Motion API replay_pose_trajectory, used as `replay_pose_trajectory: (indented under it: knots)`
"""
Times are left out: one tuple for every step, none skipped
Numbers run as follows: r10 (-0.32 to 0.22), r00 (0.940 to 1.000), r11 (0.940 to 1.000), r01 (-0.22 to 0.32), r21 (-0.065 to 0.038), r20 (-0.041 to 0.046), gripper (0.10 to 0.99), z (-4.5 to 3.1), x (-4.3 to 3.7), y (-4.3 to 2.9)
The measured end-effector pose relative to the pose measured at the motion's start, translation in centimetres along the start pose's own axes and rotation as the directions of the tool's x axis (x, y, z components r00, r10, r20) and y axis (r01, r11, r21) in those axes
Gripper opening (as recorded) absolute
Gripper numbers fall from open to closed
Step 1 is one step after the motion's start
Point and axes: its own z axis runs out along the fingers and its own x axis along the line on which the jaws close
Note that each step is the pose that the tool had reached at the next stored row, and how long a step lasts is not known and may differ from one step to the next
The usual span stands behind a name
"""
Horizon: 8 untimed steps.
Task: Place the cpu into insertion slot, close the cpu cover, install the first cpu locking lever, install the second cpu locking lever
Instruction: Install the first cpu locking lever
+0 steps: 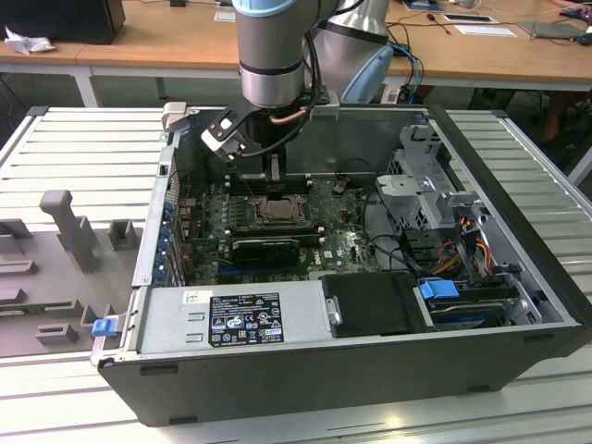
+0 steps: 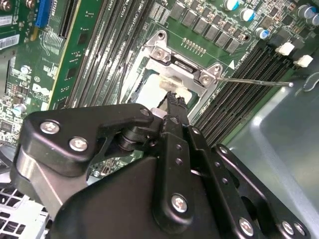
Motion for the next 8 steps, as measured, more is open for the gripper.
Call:
replay_pose_trajectory:
  knots:
    - [0.000,1.0000,1.0000,0.000,0.000,-0.0001,0.106,-0.04,0.00,0.00]
    - [0.000,1.0000,1.0000,0.000,0.000,0.0000,0.106,-0.09,0.00,0.01]
    - [0.000,1.0000,1.0000,0.000,0.000,0.0000,0.106,-0.19,0.00,0.01]
    - [0.000,1.0000,1.0000,0.000,0.000,-0.0001,0.106,-0.28,0.00,0.02]
    - [0.000,1.0000,1.0000,0.000,0.000,-0.0001,0.106,-0.34,0.00,0.02]
    - [0.000,1.0000,1.0000,0.000,0.000,0.0000,0.106,-0.43,0.00,0.02]
    - [0.000,1.0000,1.0000,0.000,0.000,-0.0001,0.106,-0.52,0.00,0.03]
    - [0.000,1.0000,1.0000,0.000,0.000,-0.0001,0.106,-0.59,0.00,0.03]
